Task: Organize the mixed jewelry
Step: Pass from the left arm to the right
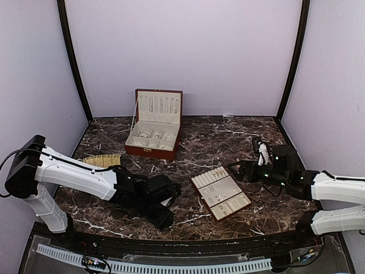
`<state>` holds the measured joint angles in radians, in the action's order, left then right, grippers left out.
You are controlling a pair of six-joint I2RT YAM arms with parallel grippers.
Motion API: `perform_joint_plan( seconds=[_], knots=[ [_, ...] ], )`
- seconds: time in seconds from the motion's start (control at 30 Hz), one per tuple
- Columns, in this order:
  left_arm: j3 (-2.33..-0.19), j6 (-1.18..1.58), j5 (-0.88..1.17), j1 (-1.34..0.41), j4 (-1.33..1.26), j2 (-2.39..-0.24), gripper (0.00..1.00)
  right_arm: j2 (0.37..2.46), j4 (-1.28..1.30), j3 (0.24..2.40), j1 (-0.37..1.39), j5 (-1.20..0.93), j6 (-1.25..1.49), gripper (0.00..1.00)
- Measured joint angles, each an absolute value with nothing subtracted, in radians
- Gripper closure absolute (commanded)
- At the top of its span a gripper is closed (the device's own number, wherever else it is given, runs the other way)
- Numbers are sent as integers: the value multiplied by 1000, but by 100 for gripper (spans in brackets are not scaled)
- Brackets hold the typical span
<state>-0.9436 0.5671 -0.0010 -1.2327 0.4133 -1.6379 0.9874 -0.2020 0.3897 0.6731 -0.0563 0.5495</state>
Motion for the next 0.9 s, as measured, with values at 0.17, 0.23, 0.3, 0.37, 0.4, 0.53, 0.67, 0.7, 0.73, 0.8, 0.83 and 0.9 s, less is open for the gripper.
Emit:
perform_joint_plan(
  seconds=[0.17, 0.23, 0.3, 0.37, 0.4, 0.53, 0.67, 0.7, 0.73, 0.8, 0.83, 0.9],
  knots=[
    [-946, 570, 4, -1233, 414, -1652, 61, 987, -202, 385, 673, -56, 559, 1],
    [-950, 569, 13, -1233, 414, -1659, 61, 987, -202, 385, 673, -56, 560, 1],
    [-950, 569, 19, -1233, 414, -1659, 61, 987, -202, 385, 673, -56, 561, 1],
    [-952, 569, 24, -1233, 413, -1659, 61, 987, -202, 385, 673, -56, 562, 1],
    [-953, 569, 27, -1233, 414, -1659, 61, 987, -202, 385, 673, -56, 562, 1],
    [-962, 569, 36, -1233, 410, -1659, 65, 987, -205, 379, 673, -56, 563, 1],
    [-963, 569, 44, -1233, 405, -1665, 71, 987, -207, 374, 673, -56, 563, 2],
    [-963, 569, 45, -1233, 404, -1667, 71, 987, -206, 373, 673, -56, 563, 1],
    [-963, 569, 45, -1233, 402, -1670, 72, 987, -207, 373, 673, -56, 563, 1],
    [-963, 569, 46, -1233, 399, -1674, 74, 987, -207, 373, 673, -56, 563, 1],
    [-963, 569, 47, -1233, 398, -1675, 75, 987, -207, 373, 673, -56, 563, 1],
    [-963, 568, 49, -1233, 396, -1676, 76, 987, -208, 373, 673, -56, 563, 2]
  ],
)
